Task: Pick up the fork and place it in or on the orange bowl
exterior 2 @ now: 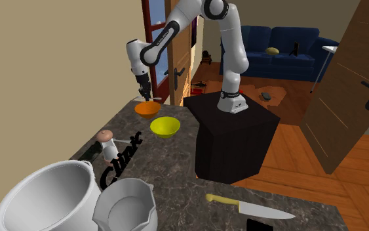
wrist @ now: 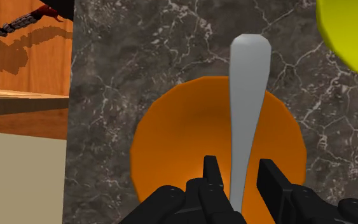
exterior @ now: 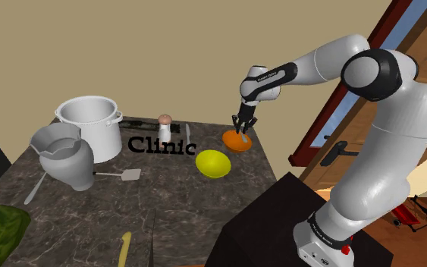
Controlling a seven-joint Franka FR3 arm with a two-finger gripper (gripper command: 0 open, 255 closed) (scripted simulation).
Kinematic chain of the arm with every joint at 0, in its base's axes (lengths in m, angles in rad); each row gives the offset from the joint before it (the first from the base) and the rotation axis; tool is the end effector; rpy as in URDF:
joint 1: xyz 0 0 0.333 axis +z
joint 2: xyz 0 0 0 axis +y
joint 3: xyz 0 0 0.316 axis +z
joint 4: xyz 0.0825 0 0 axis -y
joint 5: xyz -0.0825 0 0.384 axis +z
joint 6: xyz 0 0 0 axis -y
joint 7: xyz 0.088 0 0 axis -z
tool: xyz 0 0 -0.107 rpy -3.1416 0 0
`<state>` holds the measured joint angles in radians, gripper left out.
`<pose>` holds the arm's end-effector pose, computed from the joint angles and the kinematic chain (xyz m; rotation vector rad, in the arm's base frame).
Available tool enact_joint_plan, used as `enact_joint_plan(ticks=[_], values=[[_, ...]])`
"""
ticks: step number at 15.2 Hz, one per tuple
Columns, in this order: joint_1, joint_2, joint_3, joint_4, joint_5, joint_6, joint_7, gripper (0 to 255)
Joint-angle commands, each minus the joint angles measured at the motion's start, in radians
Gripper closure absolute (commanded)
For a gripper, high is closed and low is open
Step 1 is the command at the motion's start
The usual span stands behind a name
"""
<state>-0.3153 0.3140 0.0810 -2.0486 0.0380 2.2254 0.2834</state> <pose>0.5615 -0.1337 0.2754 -2.9701 0.8302 0.2127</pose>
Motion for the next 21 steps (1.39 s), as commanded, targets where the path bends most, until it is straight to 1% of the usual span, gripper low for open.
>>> enact_joint_plan(ticks=[1, 9, 16, 17, 21], values=[[-0.002, 0.017, -0.002, -0.003, -0.001, 0.020, -0.005, 255], [0.000, 0.090, -0.004, -0.013, -0.005, 0.104, -0.006, 255], [0.000, 0.091, -0.004, -0.013, -0.005, 0.103, -0.006, 255], [0.000, 0.091, -0.004, -0.013, -0.005, 0.104, -0.007, 0], [0.000, 0.091, -0.004, -0.012, -0.005, 0.104, -0.006, 0]])
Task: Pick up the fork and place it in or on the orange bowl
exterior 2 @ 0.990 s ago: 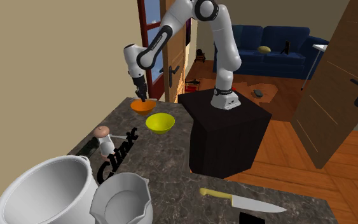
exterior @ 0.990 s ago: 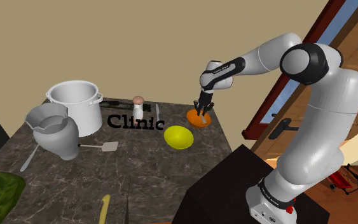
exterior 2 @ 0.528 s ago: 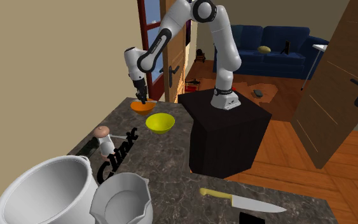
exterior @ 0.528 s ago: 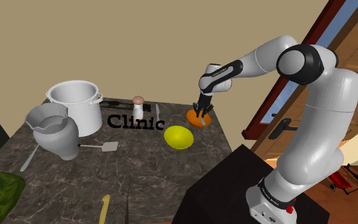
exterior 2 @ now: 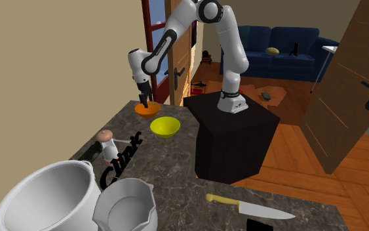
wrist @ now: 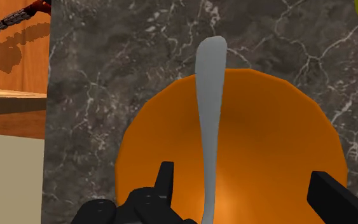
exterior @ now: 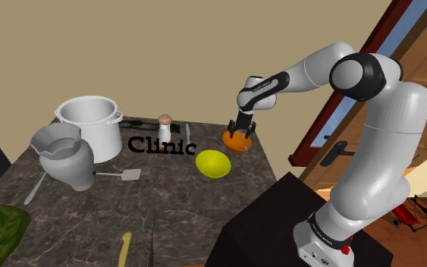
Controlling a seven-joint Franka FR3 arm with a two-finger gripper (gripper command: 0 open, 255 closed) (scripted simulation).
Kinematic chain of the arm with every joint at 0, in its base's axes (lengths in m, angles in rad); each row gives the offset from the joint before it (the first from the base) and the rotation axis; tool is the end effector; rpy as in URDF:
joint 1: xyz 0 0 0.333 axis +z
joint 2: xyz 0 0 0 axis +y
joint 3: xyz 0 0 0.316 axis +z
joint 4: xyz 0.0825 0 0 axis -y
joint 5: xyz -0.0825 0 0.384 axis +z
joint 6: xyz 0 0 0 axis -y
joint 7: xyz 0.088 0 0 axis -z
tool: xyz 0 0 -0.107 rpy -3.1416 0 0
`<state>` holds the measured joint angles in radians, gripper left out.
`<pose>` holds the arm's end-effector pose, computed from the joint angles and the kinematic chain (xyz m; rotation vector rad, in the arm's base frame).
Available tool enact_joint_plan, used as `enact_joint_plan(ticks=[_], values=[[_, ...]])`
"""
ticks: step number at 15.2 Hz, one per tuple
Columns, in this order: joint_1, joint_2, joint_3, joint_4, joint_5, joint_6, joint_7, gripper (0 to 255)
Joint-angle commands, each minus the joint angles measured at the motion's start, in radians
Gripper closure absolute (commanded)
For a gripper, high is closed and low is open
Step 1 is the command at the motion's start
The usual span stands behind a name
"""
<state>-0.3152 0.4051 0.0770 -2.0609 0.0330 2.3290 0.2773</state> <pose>0.5613 -0.1360 0.2255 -2.9706 0.8285 0.2118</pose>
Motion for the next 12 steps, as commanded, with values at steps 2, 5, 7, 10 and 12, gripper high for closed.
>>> enact_joint_plan(ticks=[2, 5, 7, 10, 12], values=[[-0.002, -0.021, 0.000, 0.008, 0.001, -0.029, -0.001, 0], [-0.005, -0.073, 0.000, 0.040, 0.003, -0.113, -0.002, 0], [-0.005, -0.073, 0.000, 0.040, 0.003, -0.113, -0.002, 0], [-0.005, -0.073, 0.000, 0.040, 0.003, -0.113, -0.002, 0], [-0.005, -0.073, 0.000, 0.040, 0.003, -0.113, -0.002, 0]])
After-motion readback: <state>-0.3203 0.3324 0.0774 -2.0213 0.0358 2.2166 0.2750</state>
